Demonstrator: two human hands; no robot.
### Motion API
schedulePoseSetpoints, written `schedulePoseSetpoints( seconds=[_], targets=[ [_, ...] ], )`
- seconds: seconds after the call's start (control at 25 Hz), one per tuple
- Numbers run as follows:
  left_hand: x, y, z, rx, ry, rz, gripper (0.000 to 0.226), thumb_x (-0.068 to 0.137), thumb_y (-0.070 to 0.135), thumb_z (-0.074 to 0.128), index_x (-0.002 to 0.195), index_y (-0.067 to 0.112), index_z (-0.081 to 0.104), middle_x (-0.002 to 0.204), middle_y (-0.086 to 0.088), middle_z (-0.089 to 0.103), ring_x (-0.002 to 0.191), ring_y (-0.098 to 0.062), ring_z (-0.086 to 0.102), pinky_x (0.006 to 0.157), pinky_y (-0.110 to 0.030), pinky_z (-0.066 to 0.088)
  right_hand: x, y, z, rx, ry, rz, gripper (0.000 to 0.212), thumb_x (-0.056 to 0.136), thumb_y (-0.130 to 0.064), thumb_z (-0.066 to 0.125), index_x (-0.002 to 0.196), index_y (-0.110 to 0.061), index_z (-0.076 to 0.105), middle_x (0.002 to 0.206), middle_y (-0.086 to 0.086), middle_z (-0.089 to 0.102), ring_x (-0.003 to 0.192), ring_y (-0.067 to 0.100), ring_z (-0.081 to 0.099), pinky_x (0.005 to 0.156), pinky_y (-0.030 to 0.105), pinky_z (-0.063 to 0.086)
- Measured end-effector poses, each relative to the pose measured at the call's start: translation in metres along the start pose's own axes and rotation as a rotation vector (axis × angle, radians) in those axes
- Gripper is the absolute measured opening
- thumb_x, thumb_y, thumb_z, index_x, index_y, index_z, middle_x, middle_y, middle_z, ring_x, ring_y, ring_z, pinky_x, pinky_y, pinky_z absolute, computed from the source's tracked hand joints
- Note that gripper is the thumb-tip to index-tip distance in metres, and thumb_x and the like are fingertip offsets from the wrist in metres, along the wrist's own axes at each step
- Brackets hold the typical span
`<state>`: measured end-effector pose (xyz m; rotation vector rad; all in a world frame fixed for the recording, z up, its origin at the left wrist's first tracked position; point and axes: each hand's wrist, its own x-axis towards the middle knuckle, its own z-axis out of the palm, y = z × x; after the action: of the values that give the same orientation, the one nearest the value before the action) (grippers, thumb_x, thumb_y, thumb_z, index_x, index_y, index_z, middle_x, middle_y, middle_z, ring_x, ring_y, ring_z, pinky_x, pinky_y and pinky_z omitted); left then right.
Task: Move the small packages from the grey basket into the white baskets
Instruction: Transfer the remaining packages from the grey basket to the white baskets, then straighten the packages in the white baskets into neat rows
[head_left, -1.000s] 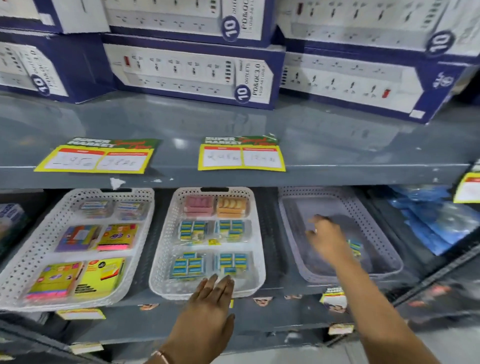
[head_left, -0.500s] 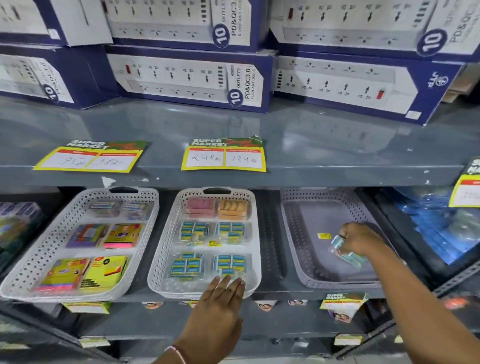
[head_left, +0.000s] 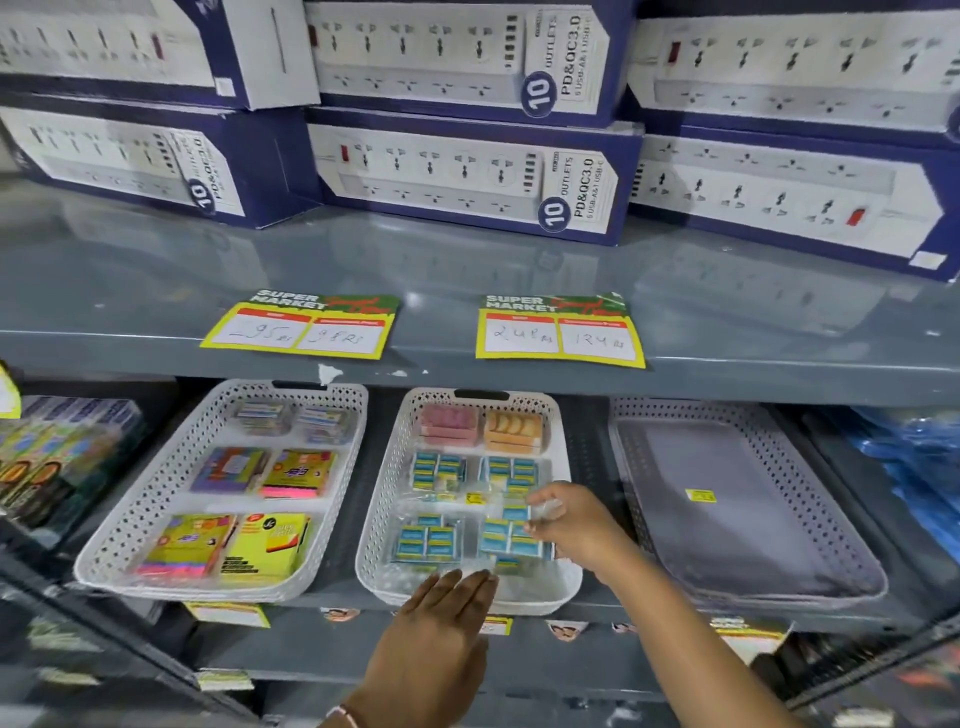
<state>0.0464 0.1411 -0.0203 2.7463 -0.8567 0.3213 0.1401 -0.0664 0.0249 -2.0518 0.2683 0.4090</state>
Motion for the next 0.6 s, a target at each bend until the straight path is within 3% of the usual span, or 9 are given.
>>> schedulePoseSetpoints(
  seconds=[0.12, 0.28, 0.36, 0.44, 0.52, 0.56, 0.6],
  targets=[
    [-0.007, -0.007, -0.001, -0.021, -0.055, 0.016, 0.066, 0.064, 0.039, 0.067, 0.127, 0.020, 0.061, 0.124, 0.008, 0.065, 0.108, -0.015, 0.065, 0.090, -0.033, 0.053, 0.009, -0.005, 0.016, -0.260, 0.025, -0.013, 0.023, 0.085, -0.012, 0.070, 0.105, -0.021, 0.063, 0.102, 0.000, 0.058, 0.079, 0.010, 0.059, 0.053, 0.020, 0.045],
    [-0.010, -0.011, 0.000, -0.084, -0.132, 0.020, 0.072, 0.060, 0.042, 0.068, 0.128, 0.022, 0.058, 0.125, 0.009, 0.064, 0.109, -0.014, 0.064, 0.094, -0.032, 0.050, 0.013, -0.010, 0.035, -0.728, 0.150, -0.023, 0.025, 0.090, -0.005, 0.050, 0.113, -0.013, 0.056, 0.111, 0.012, 0.062, 0.097, 0.028, 0.062, 0.072, 0.031, 0.049],
    [-0.012, -0.015, -0.003, -0.082, -0.166, -0.011, 0.071, 0.064, 0.044, 0.065, 0.130, 0.023, 0.056, 0.127, 0.010, 0.063, 0.112, -0.013, 0.062, 0.096, -0.030, 0.048, 0.016, -0.013, 0.044, -0.881, 0.151, -0.032, 0.026, 0.091, -0.002, 0.044, 0.114, -0.009, 0.053, 0.111, 0.014, 0.061, 0.101, 0.030, 0.061, 0.074, 0.034, 0.047],
    [-0.014, -0.019, -0.012, -0.114, -0.145, -0.016, 0.066, 0.078, 0.043, 0.056, 0.139, 0.022, 0.046, 0.138, 0.011, 0.053, 0.126, -0.010, 0.051, 0.107, -0.025, 0.036, 0.013, -0.018, 0.045, -0.912, 0.145, 0.005, 0.027, 0.092, -0.004, 0.045, 0.117, -0.008, 0.052, 0.112, 0.013, 0.061, 0.103, 0.029, 0.061, 0.077, 0.034, 0.048],
    [-0.015, -0.031, -0.027, -0.366, -0.119, -0.121, 0.062, 0.091, 0.041, 0.049, 0.148, 0.025, 0.030, 0.149, 0.019, 0.031, 0.137, 0.000, 0.029, 0.111, -0.011, 0.015, 0.005, -0.025, 0.044, -0.912, 0.186, 0.027, 0.030, 0.092, -0.011, 0.051, 0.122, -0.008, 0.051, 0.114, 0.013, 0.059, 0.106, 0.029, 0.059, 0.082, 0.035, 0.050],
    [-0.016, -0.042, -0.040, -0.500, -0.091, -0.228, 0.060, 0.092, 0.042, 0.049, 0.148, 0.029, 0.029, 0.147, 0.022, 0.028, 0.134, 0.003, 0.032, 0.108, -0.005, 0.016, -0.001, -0.032, 0.046, -0.887, 0.213, -0.003, 0.033, 0.092, -0.017, 0.055, 0.124, -0.008, 0.051, 0.115, 0.013, 0.059, 0.108, 0.030, 0.059, 0.085, 0.036, 0.050],
    [-0.019, -0.058, -0.053, -0.592, -0.028, -0.341, 0.057, 0.091, 0.044, 0.051, 0.145, 0.031, 0.036, 0.143, 0.023, 0.035, 0.123, 0.002, 0.047, 0.104, -0.004, 0.025, -0.008, -0.043, 0.052, -0.792, 0.239, -0.067, 0.036, 0.093, -0.023, 0.057, 0.124, -0.007, 0.051, 0.116, 0.014, 0.061, 0.109, 0.031, 0.060, 0.087, 0.036, 0.049]
  ],
)
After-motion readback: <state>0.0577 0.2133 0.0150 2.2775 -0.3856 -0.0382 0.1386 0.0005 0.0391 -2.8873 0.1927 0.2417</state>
